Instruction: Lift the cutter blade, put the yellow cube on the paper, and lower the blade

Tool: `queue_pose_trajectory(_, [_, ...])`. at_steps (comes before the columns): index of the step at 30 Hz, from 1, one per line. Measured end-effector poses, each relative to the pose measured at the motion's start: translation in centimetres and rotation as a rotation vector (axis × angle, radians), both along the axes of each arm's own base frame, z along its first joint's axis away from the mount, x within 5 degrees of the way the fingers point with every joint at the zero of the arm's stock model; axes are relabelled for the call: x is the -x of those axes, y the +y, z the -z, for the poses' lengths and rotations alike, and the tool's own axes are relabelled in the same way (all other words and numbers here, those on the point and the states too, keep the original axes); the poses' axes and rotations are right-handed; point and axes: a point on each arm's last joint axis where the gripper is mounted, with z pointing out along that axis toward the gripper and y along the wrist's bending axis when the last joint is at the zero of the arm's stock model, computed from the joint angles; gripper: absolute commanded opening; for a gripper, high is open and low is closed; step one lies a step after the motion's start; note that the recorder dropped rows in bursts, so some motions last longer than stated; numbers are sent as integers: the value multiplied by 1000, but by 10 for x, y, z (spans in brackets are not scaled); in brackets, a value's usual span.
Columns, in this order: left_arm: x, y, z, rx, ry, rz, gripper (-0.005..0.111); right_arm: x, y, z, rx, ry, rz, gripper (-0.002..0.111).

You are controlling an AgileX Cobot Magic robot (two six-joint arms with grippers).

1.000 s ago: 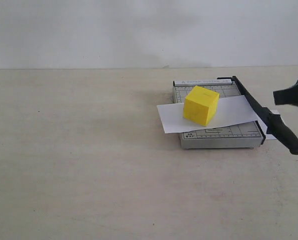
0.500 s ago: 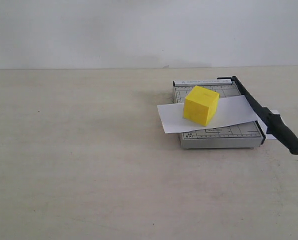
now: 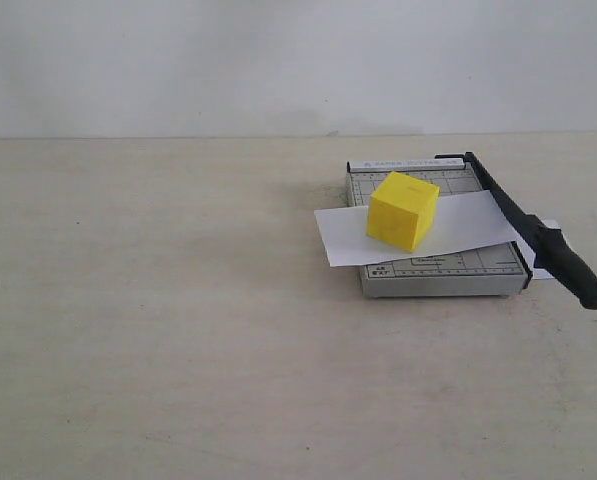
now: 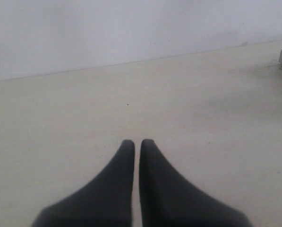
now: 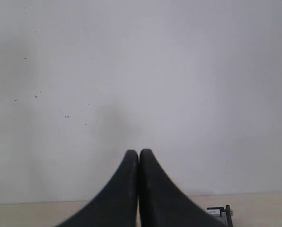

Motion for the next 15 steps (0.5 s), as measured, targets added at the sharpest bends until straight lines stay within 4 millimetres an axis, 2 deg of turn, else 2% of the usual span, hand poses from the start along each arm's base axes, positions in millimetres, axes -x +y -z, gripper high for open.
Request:
queue_pose_trajectory(6, [0, 0, 0, 0, 0, 0, 4, 0, 0, 1, 9, 3, 2, 0])
queue_pose_trajectory(8, [0, 0, 0, 0, 0, 0, 4, -4, 0, 10, 30, 30, 9, 0])
queue_pose_trajectory(12, [0, 0, 0, 0, 0, 0, 4, -17, 2, 51, 60, 212, -5, 0])
queue_pose_trajectory(15, [0, 0, 0, 0, 0, 0, 4, -21, 0, 72, 71, 334, 11, 0])
